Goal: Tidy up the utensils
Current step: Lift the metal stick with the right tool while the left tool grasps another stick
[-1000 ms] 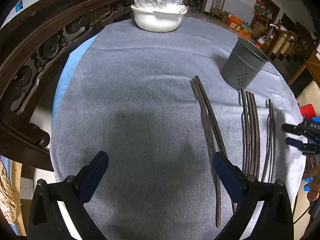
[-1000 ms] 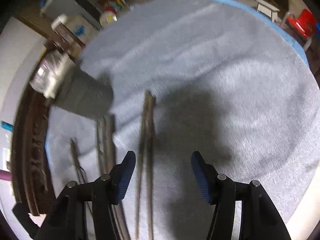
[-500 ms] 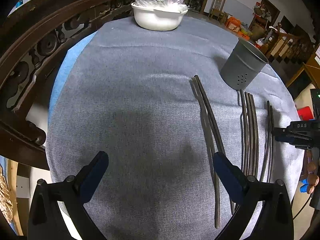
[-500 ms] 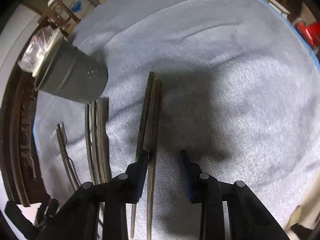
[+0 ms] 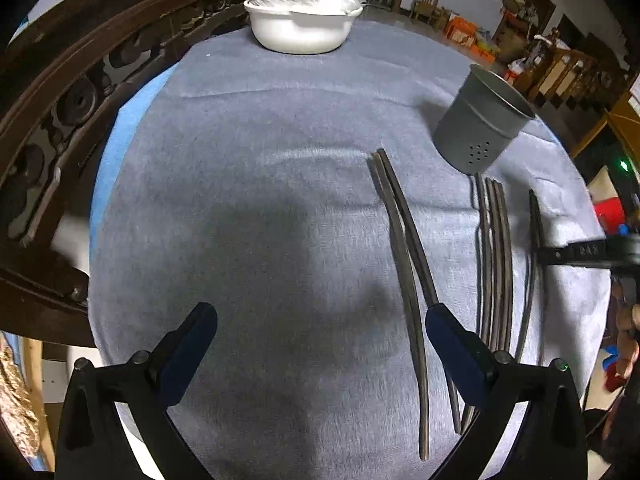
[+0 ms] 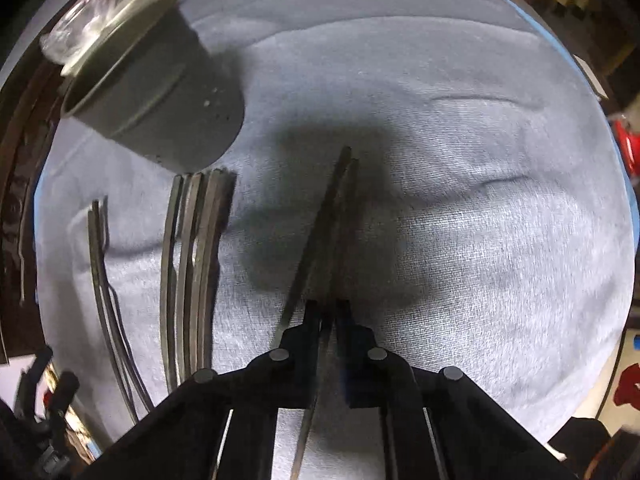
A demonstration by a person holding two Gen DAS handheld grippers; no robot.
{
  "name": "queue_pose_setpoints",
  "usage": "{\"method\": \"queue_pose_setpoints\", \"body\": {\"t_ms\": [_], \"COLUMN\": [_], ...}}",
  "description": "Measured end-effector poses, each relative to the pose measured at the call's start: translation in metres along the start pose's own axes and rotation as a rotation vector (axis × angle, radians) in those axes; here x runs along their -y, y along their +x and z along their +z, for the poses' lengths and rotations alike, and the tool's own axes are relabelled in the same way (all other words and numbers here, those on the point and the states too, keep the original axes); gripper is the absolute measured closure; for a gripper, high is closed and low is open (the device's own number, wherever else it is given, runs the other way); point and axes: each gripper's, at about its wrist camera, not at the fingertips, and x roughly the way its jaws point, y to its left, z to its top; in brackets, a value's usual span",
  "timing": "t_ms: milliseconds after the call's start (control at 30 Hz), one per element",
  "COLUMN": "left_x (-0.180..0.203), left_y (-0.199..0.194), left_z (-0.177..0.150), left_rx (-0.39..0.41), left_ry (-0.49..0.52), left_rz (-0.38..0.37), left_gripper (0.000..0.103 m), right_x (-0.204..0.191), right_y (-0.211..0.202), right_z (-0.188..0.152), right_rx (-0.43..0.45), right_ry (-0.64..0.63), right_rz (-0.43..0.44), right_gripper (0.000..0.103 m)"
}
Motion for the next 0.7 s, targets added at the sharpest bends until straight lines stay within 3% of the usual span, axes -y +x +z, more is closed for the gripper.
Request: {"method": "queue_pose_setpoints", "body": {"t_ms": [433,567,700], "left_x": [0.029,0.038,0.044], "left_y": [0.044,0.057,0.065], "left_z": [0.054,0.058,0.062], "left_rx": [-0.272,-0.315,-0.330], "left_ry": [-0.081,-0.087,-0.090], "left_rz": [-0.020,0.007,0.035], "left_gripper": [0.037,0.038,0.046], "right_x": [0.038,0.042,0.049], "right_y": [-0.005,-0.005,-0.009], "right_z": [-0.010,-0.009,-0.012], "right_rx": [0.022,0.027,0.032], "right_ry": [-0.021,-0.022,-0.024], "right_rz": [0.121,0.149,0.166], "right_gripper": [0.094,0.094,0.094]}}
